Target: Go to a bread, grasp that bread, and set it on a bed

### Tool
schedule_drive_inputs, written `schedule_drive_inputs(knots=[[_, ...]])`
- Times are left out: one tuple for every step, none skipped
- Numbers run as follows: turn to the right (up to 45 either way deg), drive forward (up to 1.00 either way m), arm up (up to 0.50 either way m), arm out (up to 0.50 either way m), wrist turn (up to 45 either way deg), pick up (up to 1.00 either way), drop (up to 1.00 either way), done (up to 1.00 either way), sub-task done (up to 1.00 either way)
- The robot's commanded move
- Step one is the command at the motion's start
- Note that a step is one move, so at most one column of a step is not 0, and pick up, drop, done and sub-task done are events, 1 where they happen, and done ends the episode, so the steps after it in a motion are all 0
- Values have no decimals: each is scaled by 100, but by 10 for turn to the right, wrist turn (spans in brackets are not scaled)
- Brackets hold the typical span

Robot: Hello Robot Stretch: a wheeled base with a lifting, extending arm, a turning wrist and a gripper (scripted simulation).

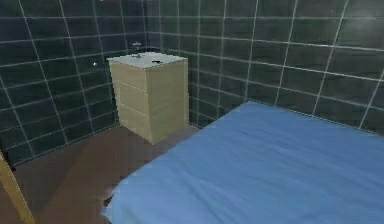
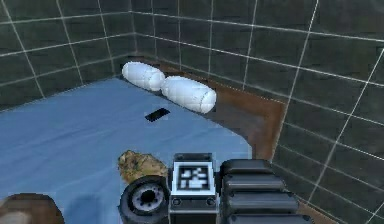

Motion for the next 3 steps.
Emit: schedule_drive_inputs(knots=[[-450,0,0,0,0,0,0,0,0],[-360,0,0,0,0,0,0,0,0],[-450,0,0,0,0,0,0,0,0]])
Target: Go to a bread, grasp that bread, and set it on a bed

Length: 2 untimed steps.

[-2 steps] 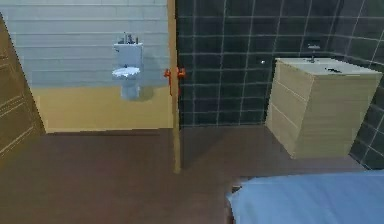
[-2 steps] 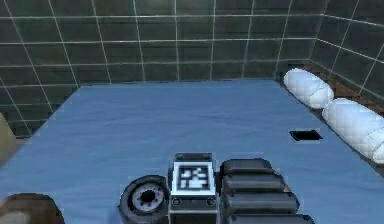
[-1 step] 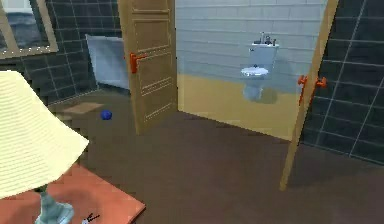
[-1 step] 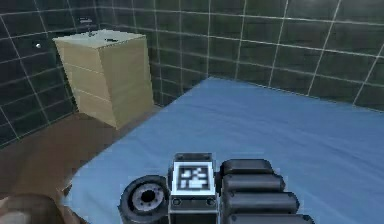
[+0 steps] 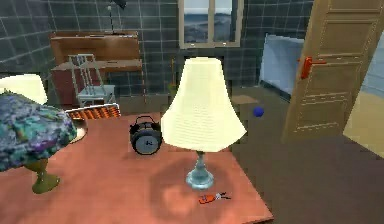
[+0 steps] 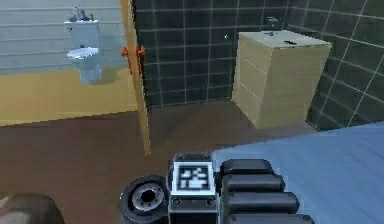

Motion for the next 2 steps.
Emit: schedule_drive_inputs(knots=[[-450,0,0,0,0,0,0,0,0],[-450,0,0,0,0,0,0,0,0]])
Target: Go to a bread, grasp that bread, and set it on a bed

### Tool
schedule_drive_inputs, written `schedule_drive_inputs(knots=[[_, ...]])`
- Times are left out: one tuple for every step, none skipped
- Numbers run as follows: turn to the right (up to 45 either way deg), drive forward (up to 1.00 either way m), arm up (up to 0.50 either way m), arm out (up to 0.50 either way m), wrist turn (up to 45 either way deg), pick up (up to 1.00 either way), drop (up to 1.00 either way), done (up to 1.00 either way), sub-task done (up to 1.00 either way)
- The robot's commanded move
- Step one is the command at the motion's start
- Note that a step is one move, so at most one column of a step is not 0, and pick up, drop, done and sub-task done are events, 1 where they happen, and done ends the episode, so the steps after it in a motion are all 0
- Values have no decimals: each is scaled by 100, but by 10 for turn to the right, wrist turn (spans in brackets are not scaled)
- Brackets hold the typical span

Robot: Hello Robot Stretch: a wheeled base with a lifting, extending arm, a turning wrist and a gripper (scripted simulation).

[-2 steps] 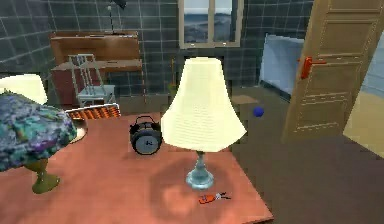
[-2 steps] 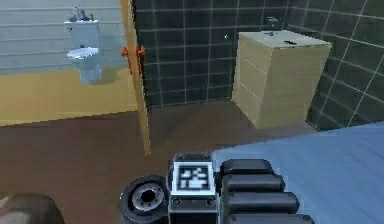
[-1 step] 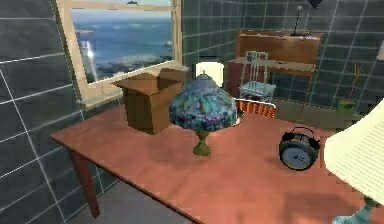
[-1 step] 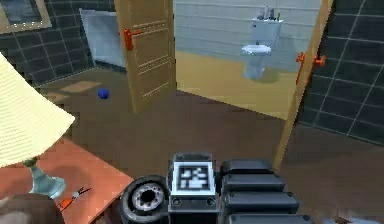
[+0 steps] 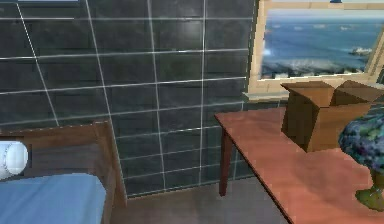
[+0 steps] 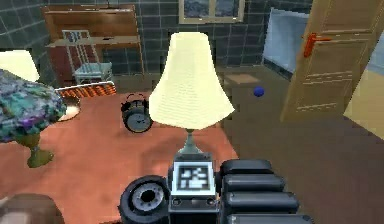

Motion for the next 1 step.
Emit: schedule_drive_inputs(knots=[[-150,0,0,0,0,0,0,0,0]])
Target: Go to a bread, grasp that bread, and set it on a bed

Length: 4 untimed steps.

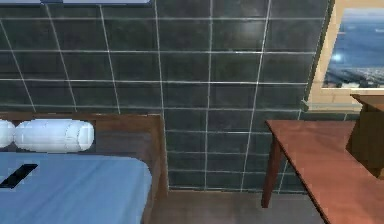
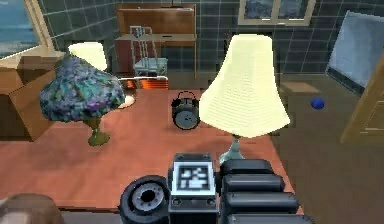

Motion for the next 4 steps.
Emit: schedule_drive_inputs(knots=[[0,20,0,0,0,0,0,0,0],[180,0,0,0,0,0,0,0,0],[-330,0,0,0,0,0,0,0,0],[330,0,0,0,0,0,0,0,0]])
